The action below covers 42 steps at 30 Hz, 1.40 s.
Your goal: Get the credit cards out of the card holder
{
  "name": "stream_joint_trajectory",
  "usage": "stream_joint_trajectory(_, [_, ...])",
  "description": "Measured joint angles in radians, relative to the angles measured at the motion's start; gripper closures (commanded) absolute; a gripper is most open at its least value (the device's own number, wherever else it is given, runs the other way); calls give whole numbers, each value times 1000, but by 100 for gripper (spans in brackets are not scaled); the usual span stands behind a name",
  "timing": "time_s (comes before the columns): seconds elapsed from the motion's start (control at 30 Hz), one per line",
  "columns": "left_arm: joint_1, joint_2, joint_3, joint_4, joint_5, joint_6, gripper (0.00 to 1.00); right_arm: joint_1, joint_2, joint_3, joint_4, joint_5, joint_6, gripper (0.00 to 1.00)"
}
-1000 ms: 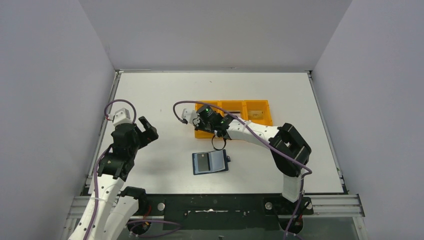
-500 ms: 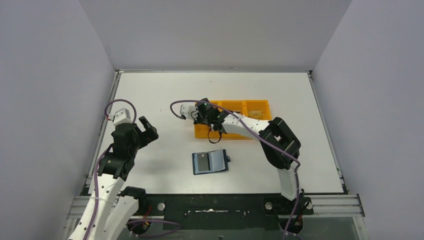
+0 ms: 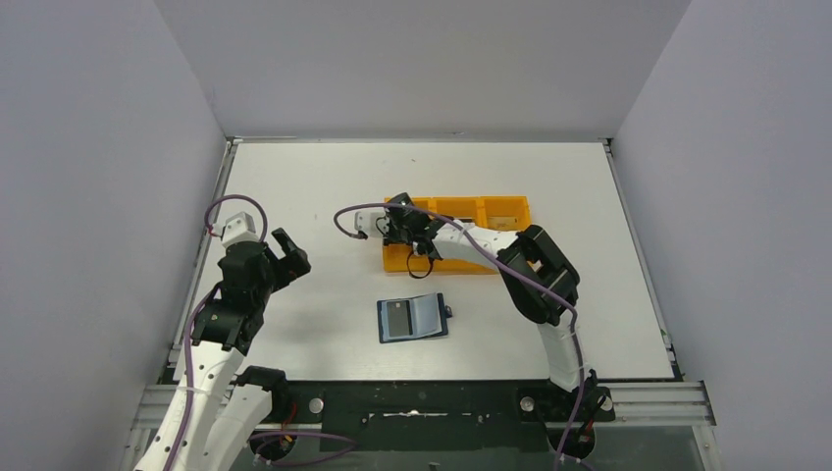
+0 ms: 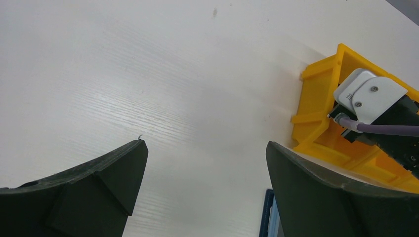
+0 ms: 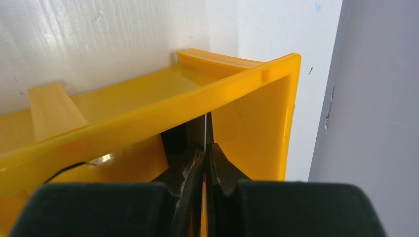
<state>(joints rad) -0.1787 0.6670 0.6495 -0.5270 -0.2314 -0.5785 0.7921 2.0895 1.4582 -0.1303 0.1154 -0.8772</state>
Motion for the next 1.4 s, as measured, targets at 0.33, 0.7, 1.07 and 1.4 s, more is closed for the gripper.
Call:
stream_joint_trajectory(0.33, [4,0,0,0,0,0,8,-20,21,0,32,-19,-31,83])
stream_joint_trajectory(0.7, [6,0,0,0,0,0,7,-34,34,0,32,-57,6,60])
stream_joint_trajectory(1.07, [10,0,0,0,0,0,7,-45,-7,-4,33,-98,85,52])
stream_joint_trajectory(1.4, [10,7,0,0,4,0,7,-54,-158,-77,121,-129,255,49])
